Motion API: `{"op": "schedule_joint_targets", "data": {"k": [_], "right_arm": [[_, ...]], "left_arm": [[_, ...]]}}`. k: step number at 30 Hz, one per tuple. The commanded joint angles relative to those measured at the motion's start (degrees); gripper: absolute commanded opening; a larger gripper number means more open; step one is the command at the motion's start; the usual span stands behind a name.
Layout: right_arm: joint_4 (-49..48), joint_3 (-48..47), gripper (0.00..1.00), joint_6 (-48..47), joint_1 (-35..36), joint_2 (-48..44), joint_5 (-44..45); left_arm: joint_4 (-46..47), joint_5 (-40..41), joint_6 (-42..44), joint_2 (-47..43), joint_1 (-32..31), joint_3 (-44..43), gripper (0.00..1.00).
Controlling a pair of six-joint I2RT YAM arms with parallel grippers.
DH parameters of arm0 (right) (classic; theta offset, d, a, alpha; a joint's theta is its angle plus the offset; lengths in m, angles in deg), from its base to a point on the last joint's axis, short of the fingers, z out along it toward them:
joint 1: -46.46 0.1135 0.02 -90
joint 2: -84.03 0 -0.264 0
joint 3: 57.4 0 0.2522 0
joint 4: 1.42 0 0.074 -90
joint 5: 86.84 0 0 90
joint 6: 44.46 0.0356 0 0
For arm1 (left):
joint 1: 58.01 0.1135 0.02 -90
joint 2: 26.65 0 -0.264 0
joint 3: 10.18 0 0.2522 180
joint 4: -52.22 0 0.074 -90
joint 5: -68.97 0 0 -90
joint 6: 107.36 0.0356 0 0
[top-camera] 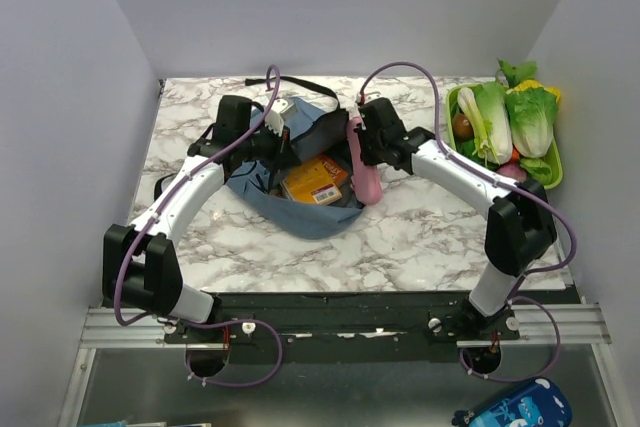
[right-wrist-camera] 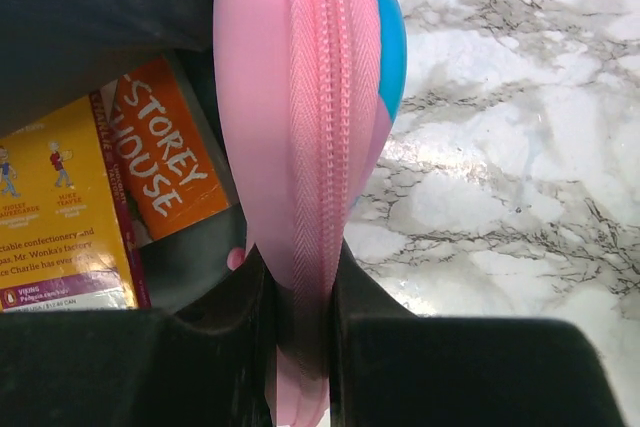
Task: Pack the student bag
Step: Place the stationery in the student bag.
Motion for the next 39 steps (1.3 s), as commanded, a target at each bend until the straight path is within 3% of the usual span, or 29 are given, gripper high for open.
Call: {"op": "schedule_joint_targets", "data": {"k": [1,6,7,9,14,18,28,30,33,34,37,39], "right_arm": [[-0.53,2.12,0.02,-2.68,3.24,-0.1,6.08],[-4.22,7.4,0.04,-0.04,5.62,-1.15,3.88],[-4.48,8.19,0.04,0.49,5.88,-1.07,3.79],[-4.75,9.43,0.04,1.98,6.24,-0.63,3.27],[-5.89,11.01,0.04,3.83,7.11,0.51,2.65],[-6.24,11.01,0.04,4.09,7.29,1.22,2.21],[-7.38,12.51,0.03,4.62,8.08,1.04,1.07],[-7.47,13.03,0.03,4.8,8.17,0.96,0.98],[-8.0,13.73,0.03,4.89,8.26,0.69,0.72],[-8.0,13.74,0.03,4.89,8.26,0.69,0.45],[-7.91,13.83,0.03,4.1,8.43,0.78,-0.25],[-7.39,13.83,0.03,3.66,8.52,0.43,-0.51]], "left_arm": [[2.22,-2.64,-1.19,-1.88,-0.25,-0.69,0.01],[4.94,-1.06,-5.58,-0.3,-0.25,0.01,0.13],[5.65,-0.53,-5.93,0.22,-0.43,0.1,0.2],[6.18,0.35,-6.64,0.93,-0.6,-0.07,0.25],[7.59,2.72,-8.22,5.14,-2.09,-2.27,0.59],[8.55,5.62,-9.01,9.27,-3.5,-5.95,0.77],[7.77,12.21,-8.93,19.12,-4.65,-16.94,0.99],[7.5,13.09,-7.7,19.48,-4.65,-17.13,0.98],[7.67,12.83,-4.97,18.95,-4.65,-16.17,0.6],[7.76,12.66,-4.19,18.6,-4.65,-16.07,0.32],[7.15,13.71,-2.78,17.9,-5.0,-16.77,0.05],[6.01,15.29,-1.72,17.55,-5.35,-18.43,0.01]]}}
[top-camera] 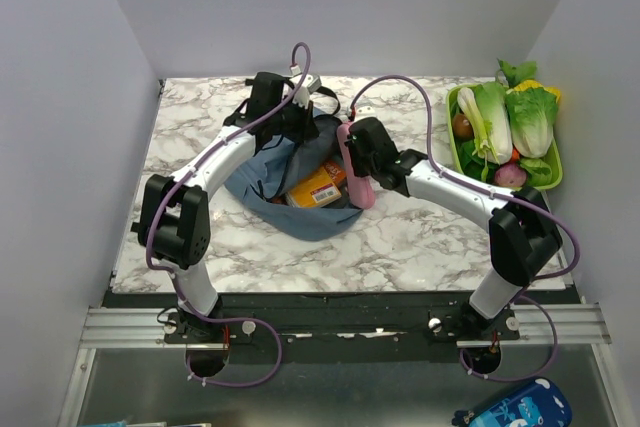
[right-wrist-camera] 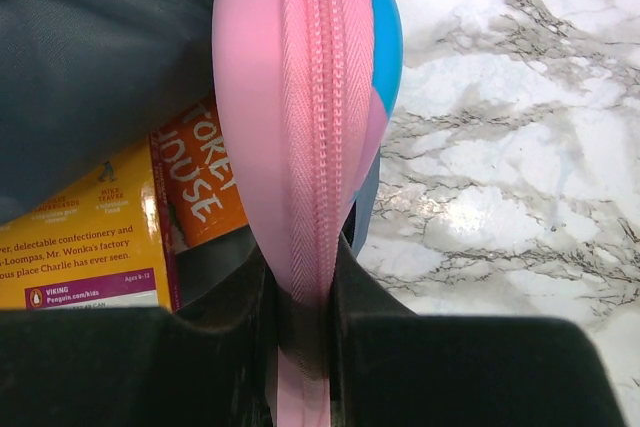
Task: Pack the student bag
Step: Place the stationery in the student bag.
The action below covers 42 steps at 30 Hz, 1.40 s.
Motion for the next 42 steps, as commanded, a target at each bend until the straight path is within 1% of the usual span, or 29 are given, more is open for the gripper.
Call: {"op": "schedule_joint_targets", "data": {"k": [1,2,5,9,12,16,21,27,30,33,34,35,36,37,38,40,42], "right_arm": [[5.53,4.25,0.03,2.72,2.05,3.01,-6.83],[5.71,4.34,0.03,2.45,2.23,2.83,-7.1],[6.06,4.69,0.03,2.19,2.66,2.74,-7.27],[6.24,4.43,0.03,1.84,3.72,3.44,-6.92],[6.41,4.17,0.03,1.57,4.33,4.06,-6.22],[6.5,3.73,0.05,0.96,5.21,4.94,-5.95],[7.03,1.97,0.08,-0.54,6.71,7.65,-5.43],[5.89,1.79,0.08,-0.89,7.15,10.91,-4.29],[3.52,2.23,0.08,-0.8,7.15,12.32,-1.92],[2.19,0.05,0.12,-1.24,7.15,12.94,0.54],[2.19,-0.49,0.16,-1.33,7.15,12.33,0.9],[0.28,-0.49,0.18,-1.33,7.06,9.8,0.2],[-1.57,0.99,0.21,-1.76,7.06,7.68,-1.2],[-3.59,1.87,0.27,-1.86,6.97,6.01,-3.73],[-6.65,2.66,0.3,-1.86,6.89,4.6,-4.89],[-7.56,3.2,0.36,-0.98,5.66,2.66,-8.39],[-8.52,3.55,0.37,-0.02,3.73,2.65,-11.22]], "left_arm": [[-1.86,3.38,2.92,-1.41,-0.85,-3.27,0.0],[-2.82,3.64,4.92,-1.5,-1.02,-4.15,0.0],[-3.45,4.43,5.81,-2.99,-1.81,-7.32,0.0],[-6.43,1.63,4.94,-3.78,-2.95,-13.98,0.0],[-8.01,-2.15,4.06,-4.22,-4.1,-16.45,0.0],[-8.2,-6.98,0.12,-4.57,-4.89,-17.78,0.0],[-8.9,-12.96,-1.39,-5.01,-4.89,-20.59,0.0],[-11.97,-15.68,-0.25,-5.89,-4.8,-24.28,0.0],[-12.59,-17.88,-1.56,-6.77,-4.89,-24.38,0.0],[-12.59,-19.64,-2.01,-7.65,-4.89,-21.75,0.0],[-12.76,-19.73,-1.48,-7.82,-4.89,-20.17,0.0],[-13.11,-19.56,-1.04,-8.0,-4.8,-19.37,0.0],[-13.46,-19.38,-0.52,-8.09,-4.8,-18.58,0.0],[-13.73,-19.21,0.1,-8.35,-4.8,-16.83,0.0],[-13.99,-18.95,0.8,-8.61,-4.8,-16.03,0.0],[-14.08,-18.68,1.33,-8.96,-4.71,-14.1,0.0],[-13.91,-18.85,1.51,-9.32,-4.54,-13.3,0.0]]}}
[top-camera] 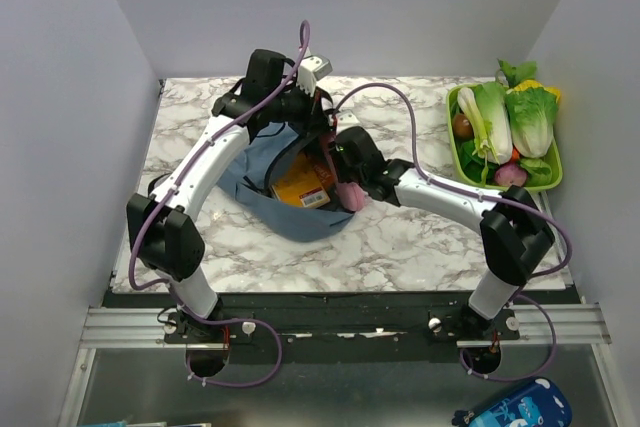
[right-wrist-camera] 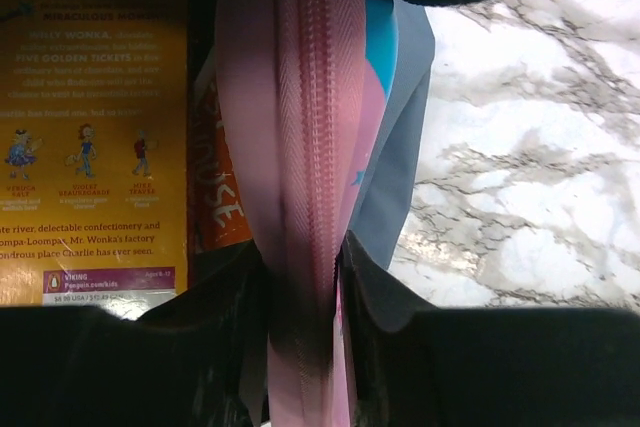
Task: Pack the student bag
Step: Place the stationery in the student bag.
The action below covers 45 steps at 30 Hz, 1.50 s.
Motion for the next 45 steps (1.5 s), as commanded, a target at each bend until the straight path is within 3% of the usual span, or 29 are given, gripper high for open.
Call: {"op": "schedule_joint_targets", "data": {"k": [1,13,17,23,32,37,40,41,44,45], "right_arm": [[-3.06,4.22,0.38,3.46,-1.81,0.73,-14.87],[-8.61,3.18,0.49,8.38,-3.74,-3.14,-32.01],[-9.14,3.35,0.64,10.84,-3.66,-3.49,-35.27],[-8.87,5.11,0.83,11.38,-4.53,-5.5,-31.07],[-8.96,10.99,0.88,14.18,-7.52,-8.14,-26.76],[-11.24,18.63,0.73,18.14,-7.61,-10.78,-23.42],[-11.95,18.05,0.56,18.67,-7.7,-9.74,-22.18],[-11.17,17.25,0.45,18.84,-7.61,-8.77,-22.18],[-10.19,13.57,0.25,19.81,-7.61,-4.9,-22.27],[-9.93,12.33,0.23,20.07,-7.61,-3.94,-21.49]], "left_arm": [[4.1,-9.13,-0.15,-5.32,-1.68,1.41,0.0],[2.34,-8.43,2.47,-5.5,-1.68,2.29,0.0],[2.52,-8.69,2.31,-4.97,-1.68,1.76,0.0],[1.99,-8.95,2.57,-5.23,-1.68,1.85,0.0],[-0.11,-8.69,3.72,-6.81,-1.68,1.15,0.0],[-1.61,-8.95,4.42,-7.43,-1.68,-0.08,0.0],[-2.05,-9.74,4.6,-7.52,-1.76,0.53,0.0],[-2.14,-10.01,4.6,-7.6,-1.85,0.71,0.0],[-2.31,-11.06,4.33,-7.78,-2.55,0.71,0.0],[-2.31,-11.41,4.33,-7.69,-2.82,0.71,0.0]]}}
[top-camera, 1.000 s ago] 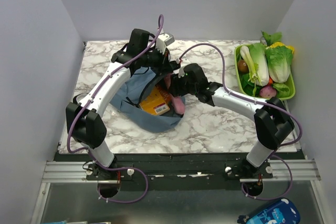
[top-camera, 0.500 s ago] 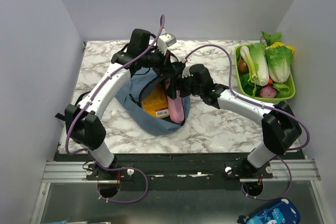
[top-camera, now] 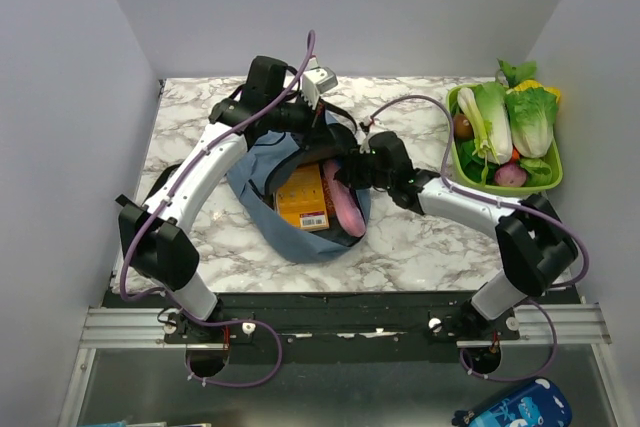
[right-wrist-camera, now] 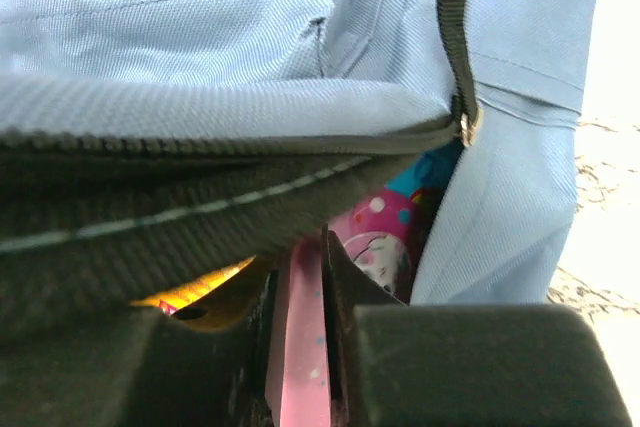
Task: Pack the student bag
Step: Place the stationery in the student bag.
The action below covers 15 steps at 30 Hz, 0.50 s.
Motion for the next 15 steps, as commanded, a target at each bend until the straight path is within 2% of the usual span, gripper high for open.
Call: {"op": "schedule_joint_targets", "data": {"k": [1,2,5,7,8,11,13,15], "right_arm": [[3.64,-4.41,0.23,1.39,0.13,6.58,3.17],[4.95,-6.86,0.22,1.47,0.13,7.29,7.53],[9.61,-9.26,0.26,2.62,-0.22,7.39,10.73],[9.01,-5.77,0.35,2.53,-0.22,4.68,10.21],[7.44,-3.57,0.44,2.44,-0.22,0.14,9.43],[4.71,5.14,0.6,2.18,-0.22,-7.09,6.71],[4.96,9.52,0.59,2.09,-0.14,-12.72,4.95],[5.75,12.08,0.46,2.35,-0.14,-17.72,1.01]], "left_arm": [[1.49,-5.53,0.4,-3.43,-1.83,-2.39,0.0],[0.97,-5.54,0.66,-3.43,-2.1,-2.57,0.0],[0.35,-5.18,0.84,-3.08,-2.63,-2.48,0.0],[0.08,-4.22,1.53,-3.17,-2.54,-1.61,0.0],[0.17,-3.87,1.89,-3.34,-2.54,-1.08,0.0],[1.13,-3.34,2.16,-3.7,-2.54,0.68,0.0],[1.49,-3.16,1.89,-3.61,-2.54,1.21,0.0],[1.75,-2.9,1.8,-3.26,-2.45,1.12,0.0]]}}
